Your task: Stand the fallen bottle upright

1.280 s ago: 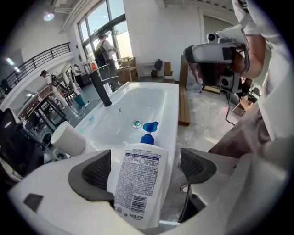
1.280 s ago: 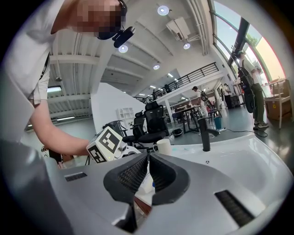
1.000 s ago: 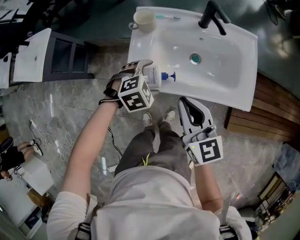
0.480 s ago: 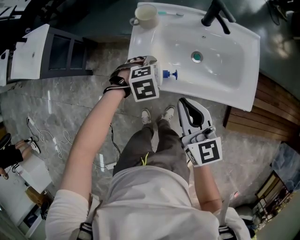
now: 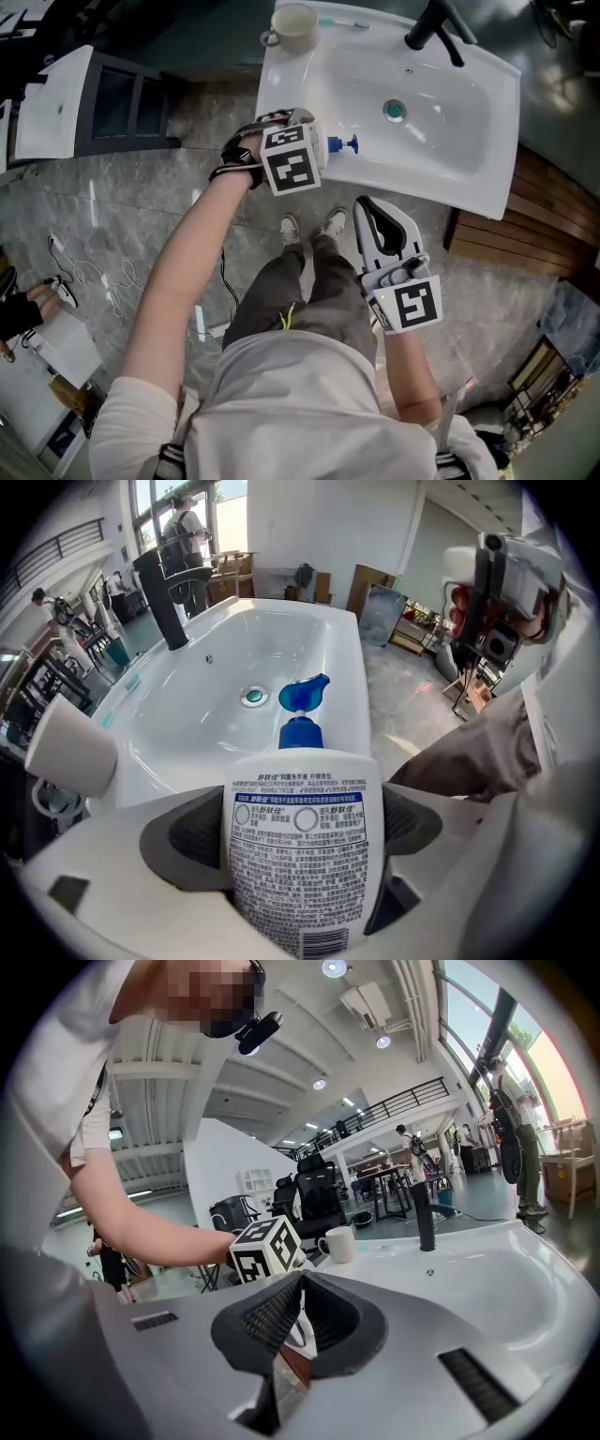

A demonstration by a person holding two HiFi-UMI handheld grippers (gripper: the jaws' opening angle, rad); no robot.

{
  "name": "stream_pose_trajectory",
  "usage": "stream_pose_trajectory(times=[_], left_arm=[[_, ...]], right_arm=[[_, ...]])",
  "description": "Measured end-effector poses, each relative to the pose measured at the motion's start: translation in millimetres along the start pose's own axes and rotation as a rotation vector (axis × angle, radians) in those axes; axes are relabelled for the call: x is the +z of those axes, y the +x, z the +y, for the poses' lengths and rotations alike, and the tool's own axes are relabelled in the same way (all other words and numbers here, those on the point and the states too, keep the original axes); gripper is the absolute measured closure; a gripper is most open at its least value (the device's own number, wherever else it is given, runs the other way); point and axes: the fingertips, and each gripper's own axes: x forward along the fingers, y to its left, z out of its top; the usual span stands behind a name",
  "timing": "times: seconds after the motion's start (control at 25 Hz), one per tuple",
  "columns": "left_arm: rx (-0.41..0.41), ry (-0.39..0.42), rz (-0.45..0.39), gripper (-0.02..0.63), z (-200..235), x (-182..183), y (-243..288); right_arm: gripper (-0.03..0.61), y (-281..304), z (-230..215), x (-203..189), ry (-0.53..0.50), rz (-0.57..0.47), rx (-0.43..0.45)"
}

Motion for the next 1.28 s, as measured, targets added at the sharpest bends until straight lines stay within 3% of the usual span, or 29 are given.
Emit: stream_pose_trajectory(times=[0.36, 1.0, 1.28], left_arm=[[0.026, 0.026, -0.075, 0.135, -3, 2, -8], [0.106, 0.009, -0.475, 0.135, -4, 24, -70], [0.156, -0.037, -0.659, 0.135, -2, 25, -92]], right_arm=[[0.537, 4, 11, 5, -0.009, -0.004, -0.014], [0.537, 14, 42, 12, -0.042, 0.011, -0.023], [0.537, 15, 52, 13, -0.063, 0.03, -0.031]])
